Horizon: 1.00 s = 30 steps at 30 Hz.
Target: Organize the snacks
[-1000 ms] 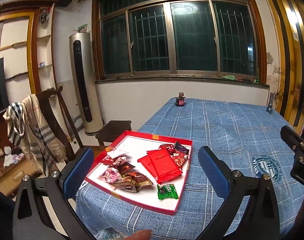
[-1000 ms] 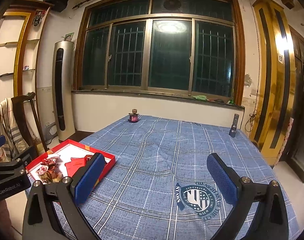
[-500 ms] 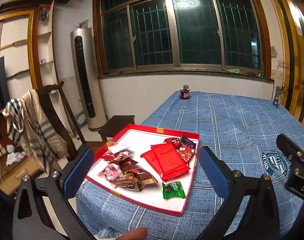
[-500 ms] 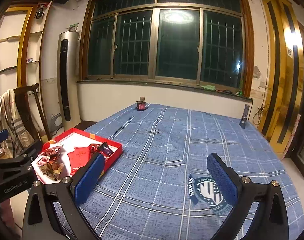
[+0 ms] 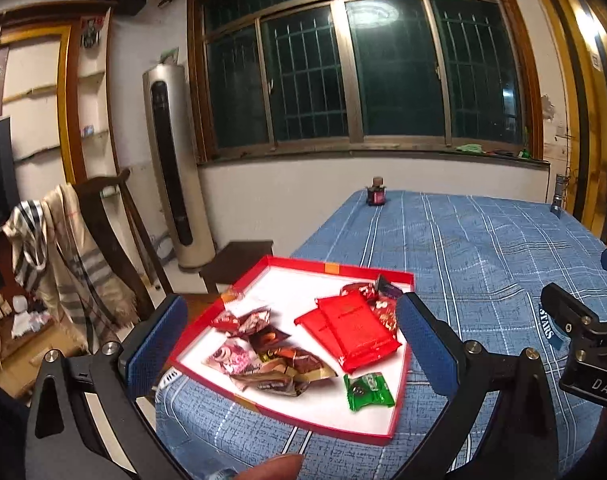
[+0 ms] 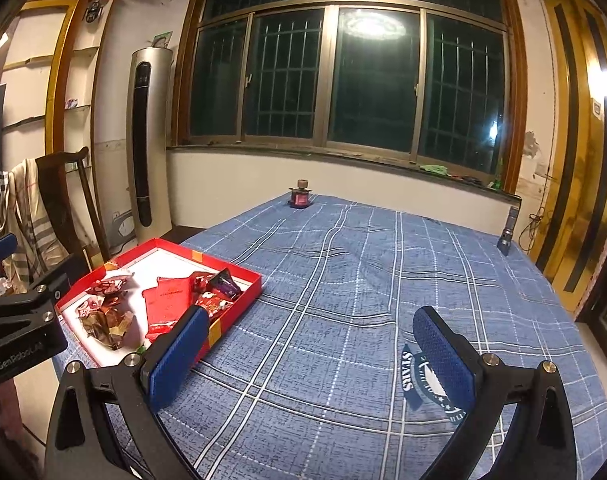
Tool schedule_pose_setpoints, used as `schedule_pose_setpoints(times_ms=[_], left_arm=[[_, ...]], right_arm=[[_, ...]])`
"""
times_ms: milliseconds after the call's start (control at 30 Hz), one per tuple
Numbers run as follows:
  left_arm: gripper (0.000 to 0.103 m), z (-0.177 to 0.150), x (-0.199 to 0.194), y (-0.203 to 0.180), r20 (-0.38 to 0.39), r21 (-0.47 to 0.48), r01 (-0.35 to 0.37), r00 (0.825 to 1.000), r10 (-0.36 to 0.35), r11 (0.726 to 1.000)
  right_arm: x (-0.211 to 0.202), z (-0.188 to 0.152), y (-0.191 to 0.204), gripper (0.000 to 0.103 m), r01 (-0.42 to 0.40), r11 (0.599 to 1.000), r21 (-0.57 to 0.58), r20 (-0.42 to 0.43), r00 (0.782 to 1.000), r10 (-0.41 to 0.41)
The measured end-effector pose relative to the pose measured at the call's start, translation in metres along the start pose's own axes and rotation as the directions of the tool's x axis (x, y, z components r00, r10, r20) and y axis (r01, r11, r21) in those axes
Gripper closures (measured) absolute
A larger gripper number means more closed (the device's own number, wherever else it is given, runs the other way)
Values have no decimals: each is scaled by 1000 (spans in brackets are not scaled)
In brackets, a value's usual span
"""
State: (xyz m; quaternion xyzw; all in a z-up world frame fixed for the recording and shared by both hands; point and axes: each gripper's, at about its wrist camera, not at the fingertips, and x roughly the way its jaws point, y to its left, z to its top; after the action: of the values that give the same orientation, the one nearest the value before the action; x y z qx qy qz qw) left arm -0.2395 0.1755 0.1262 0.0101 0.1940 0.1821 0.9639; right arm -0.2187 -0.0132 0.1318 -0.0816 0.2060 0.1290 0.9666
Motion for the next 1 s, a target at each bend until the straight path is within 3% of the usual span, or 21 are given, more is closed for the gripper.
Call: schedule_pose_setpoints(times_ms=[267, 600, 1000], left_arm=[[0, -8, 18, 23, -55, -58, -10, 998, 7, 998], [0, -12, 29, 31, -89, -52, -8, 996, 3, 999], [0, -15, 37, 76, -102, -92, -131, 987, 121, 987]], right_arm=[[11, -3, 29, 0, -48, 997, -60, -15, 999, 47], [21, -2, 64, 0, -86, 988, -131, -29, 996, 83], [30, -1, 106, 0, -136, 969, -205, -53, 990, 128]])
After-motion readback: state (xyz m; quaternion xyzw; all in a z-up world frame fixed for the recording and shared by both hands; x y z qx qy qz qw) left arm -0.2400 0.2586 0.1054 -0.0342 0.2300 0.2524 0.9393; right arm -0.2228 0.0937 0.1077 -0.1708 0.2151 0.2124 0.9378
